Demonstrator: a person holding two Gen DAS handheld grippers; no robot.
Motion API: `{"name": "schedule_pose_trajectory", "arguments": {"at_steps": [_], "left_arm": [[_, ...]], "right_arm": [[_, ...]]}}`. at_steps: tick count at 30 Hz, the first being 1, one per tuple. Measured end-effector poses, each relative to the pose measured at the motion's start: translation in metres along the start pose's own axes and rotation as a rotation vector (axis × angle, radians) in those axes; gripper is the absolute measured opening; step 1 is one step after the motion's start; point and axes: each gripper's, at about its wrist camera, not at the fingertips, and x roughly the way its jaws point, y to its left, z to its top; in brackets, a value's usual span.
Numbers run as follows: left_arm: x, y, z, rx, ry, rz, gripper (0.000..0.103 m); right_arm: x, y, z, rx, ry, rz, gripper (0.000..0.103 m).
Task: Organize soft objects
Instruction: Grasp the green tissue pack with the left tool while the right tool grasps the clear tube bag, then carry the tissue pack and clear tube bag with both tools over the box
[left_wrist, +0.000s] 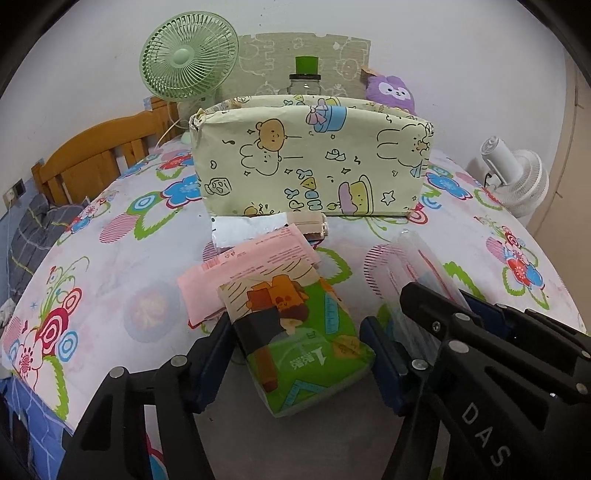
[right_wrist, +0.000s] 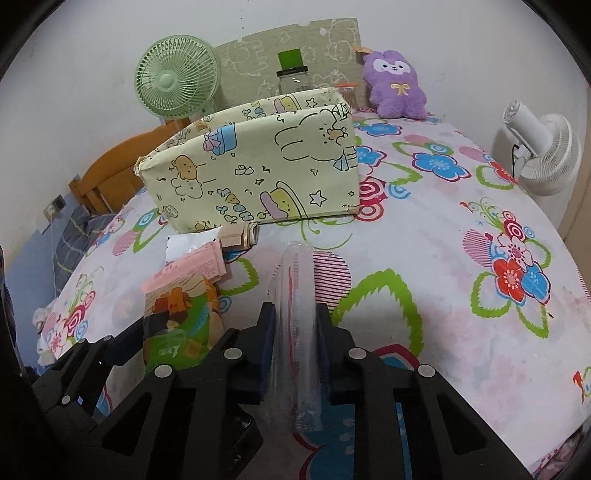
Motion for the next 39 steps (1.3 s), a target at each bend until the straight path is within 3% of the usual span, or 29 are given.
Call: {"name": "schedule_pose_trajectory", "arguments": {"at_steps": [39], "left_arm": [[-0.059,-0.001,0.055,0.016,-0.102,-0.055,0.066]], "right_arm": [[-0.071,0.015,0.048,0.033,-0.142,-0.032,0.020]]}}
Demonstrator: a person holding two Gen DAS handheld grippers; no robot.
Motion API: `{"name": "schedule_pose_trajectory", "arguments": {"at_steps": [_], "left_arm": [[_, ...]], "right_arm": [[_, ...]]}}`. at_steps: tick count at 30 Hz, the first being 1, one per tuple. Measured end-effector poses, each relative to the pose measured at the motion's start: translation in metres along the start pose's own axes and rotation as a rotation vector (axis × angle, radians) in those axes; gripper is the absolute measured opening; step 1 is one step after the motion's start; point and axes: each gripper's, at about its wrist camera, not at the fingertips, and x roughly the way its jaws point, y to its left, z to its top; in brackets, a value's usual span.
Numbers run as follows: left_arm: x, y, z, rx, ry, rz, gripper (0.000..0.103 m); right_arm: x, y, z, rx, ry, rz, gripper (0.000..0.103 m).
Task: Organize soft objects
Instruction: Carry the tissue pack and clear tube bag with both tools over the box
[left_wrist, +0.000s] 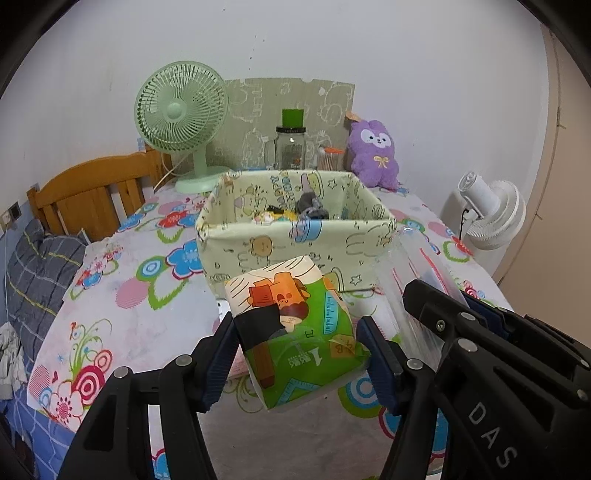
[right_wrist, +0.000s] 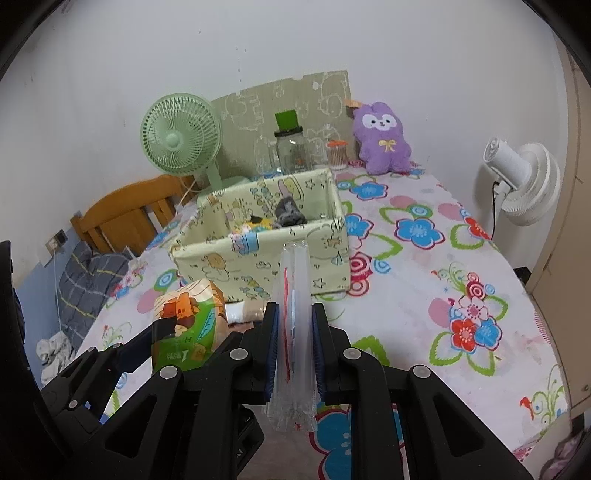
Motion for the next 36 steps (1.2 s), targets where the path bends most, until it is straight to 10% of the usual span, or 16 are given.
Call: {"name": "schedule_pose_trajectory", "arguments": {"at_steps": [36], "left_arm": [[-0.020,0.013,0.063,0.005,-0.111,-0.006,0.066]], "right_arm": [[-0.020,0.026,0.064,-0.036,-0.118,0.005,0.020]]}}
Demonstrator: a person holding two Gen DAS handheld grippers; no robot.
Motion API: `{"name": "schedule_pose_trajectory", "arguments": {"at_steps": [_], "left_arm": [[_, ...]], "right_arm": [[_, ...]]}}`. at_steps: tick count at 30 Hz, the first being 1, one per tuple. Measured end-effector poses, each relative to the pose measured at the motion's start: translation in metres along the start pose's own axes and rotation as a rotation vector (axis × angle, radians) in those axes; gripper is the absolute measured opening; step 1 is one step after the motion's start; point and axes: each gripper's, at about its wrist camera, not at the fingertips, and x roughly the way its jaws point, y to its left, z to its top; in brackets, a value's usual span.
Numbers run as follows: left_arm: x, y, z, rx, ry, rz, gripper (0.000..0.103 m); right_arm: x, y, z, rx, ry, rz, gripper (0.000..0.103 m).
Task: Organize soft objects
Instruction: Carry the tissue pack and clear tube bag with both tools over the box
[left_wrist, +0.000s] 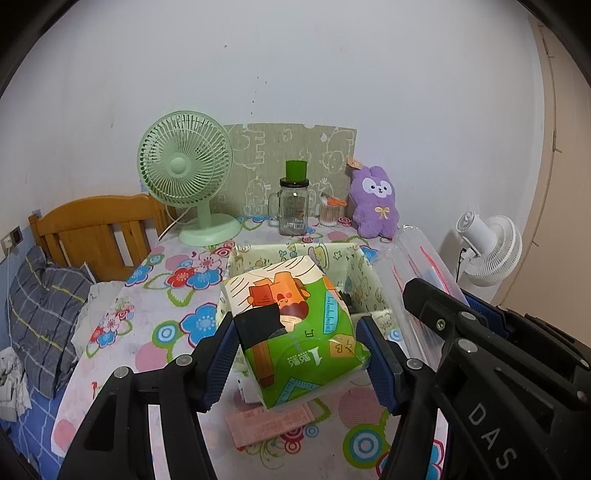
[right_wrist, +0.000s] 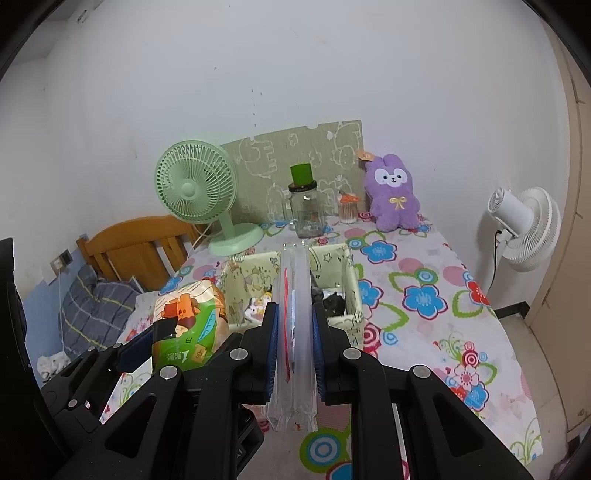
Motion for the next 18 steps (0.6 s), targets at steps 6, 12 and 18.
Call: {"name": "schedule_pose_trajectory", "arguments": {"at_steps": [6,12,18], "left_arm": [[0.011,0.005,0.010,-0.003,-0.004,0.000,0.066],[0.023,0.009,0.016,-0.008,0.000,0.004,0.066],[0.036,0.012,0.023,-0.011,0.009,0.008,0.066]], "right_arm": [[0.012,0.002,0.010,-0.004,-0.004,0.000,0.020],[0.026,0.004,0.019,-0.006,0.002,0.001,0.020],[0.042,0.005,0.027,-0.007,0.011,0.003,0.020]]}}
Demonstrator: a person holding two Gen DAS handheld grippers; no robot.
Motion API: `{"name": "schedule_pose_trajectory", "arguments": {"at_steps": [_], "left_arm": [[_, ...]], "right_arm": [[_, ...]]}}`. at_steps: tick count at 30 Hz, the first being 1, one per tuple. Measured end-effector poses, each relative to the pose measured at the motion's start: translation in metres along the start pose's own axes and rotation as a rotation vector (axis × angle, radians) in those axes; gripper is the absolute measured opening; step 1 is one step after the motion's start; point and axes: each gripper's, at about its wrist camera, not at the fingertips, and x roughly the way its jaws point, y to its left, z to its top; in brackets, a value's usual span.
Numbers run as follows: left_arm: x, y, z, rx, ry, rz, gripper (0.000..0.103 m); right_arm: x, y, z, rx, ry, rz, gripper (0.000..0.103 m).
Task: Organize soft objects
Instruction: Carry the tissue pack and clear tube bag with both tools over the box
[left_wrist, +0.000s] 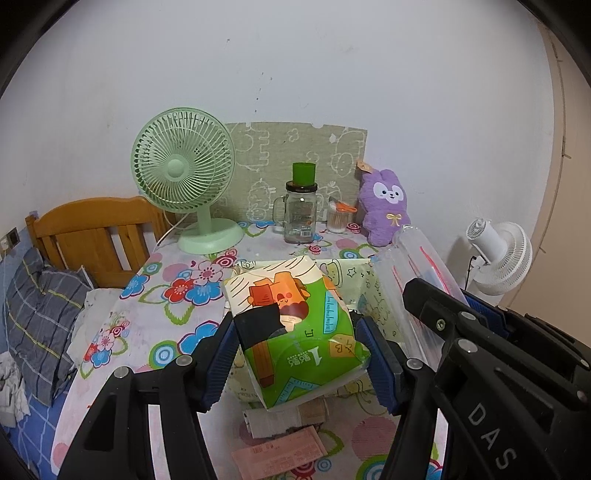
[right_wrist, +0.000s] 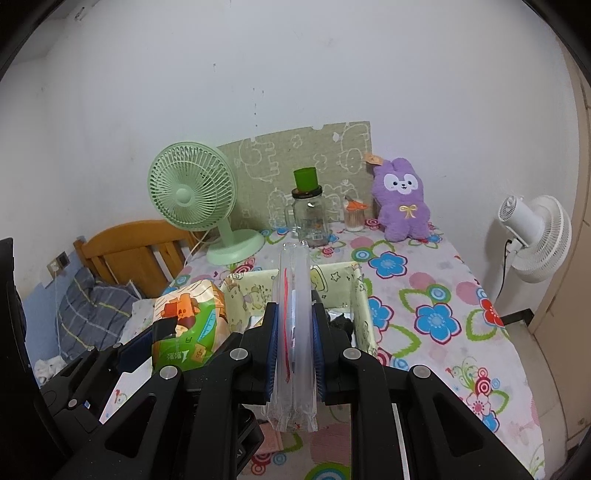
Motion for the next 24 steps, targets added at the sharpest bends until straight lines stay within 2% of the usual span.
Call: {"name": "schedule_pose_trajectory", "arguments": {"at_steps": [24], "left_arm": [[0.062,0.007,0.018,-0.007,0.043,0.006,0.066]], "right_arm": [[0.063,-0.012,0.016,0.024,0.036,0.002,0.020]]}}
